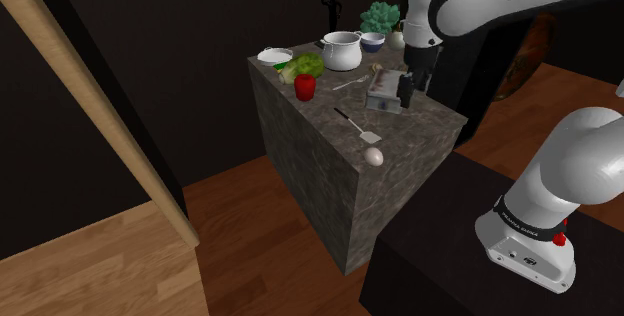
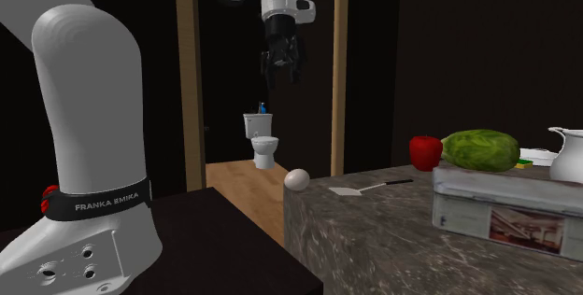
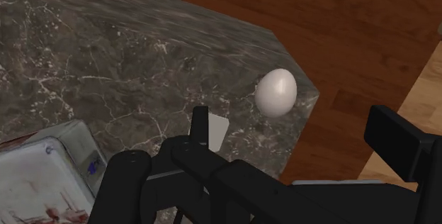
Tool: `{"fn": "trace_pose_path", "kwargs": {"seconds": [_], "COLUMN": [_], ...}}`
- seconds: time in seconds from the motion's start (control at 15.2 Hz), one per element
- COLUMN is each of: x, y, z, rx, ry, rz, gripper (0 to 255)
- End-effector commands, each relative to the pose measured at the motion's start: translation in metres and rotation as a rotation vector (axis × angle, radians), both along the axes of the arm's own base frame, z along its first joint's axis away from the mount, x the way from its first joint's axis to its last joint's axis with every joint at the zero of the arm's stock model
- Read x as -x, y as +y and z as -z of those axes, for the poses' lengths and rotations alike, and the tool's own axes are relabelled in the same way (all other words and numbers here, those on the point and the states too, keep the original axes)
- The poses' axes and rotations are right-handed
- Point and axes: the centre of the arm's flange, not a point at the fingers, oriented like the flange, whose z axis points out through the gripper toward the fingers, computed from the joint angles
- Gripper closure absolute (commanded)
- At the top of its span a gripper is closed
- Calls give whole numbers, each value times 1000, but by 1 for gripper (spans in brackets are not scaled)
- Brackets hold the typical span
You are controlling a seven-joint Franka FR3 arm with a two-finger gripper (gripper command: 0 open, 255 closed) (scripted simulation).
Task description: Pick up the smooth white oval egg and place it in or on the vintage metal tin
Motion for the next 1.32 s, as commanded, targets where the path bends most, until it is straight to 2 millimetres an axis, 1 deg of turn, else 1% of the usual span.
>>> {"fn": "trace_pose_path", "kwargs": {"seconds": [0.0, 0.99, 1.06, 1.25], "x": [-11, -74, -76, -76], "y": [5, 45, 46, 43], "z": [27, 215, 223, 238], "rx": [7, 63, 65, 65], "ry": [1, 22, 22, 22], "rz": [-9, -76, -79, -79], "gripper": [0, 0, 0, 0]}}
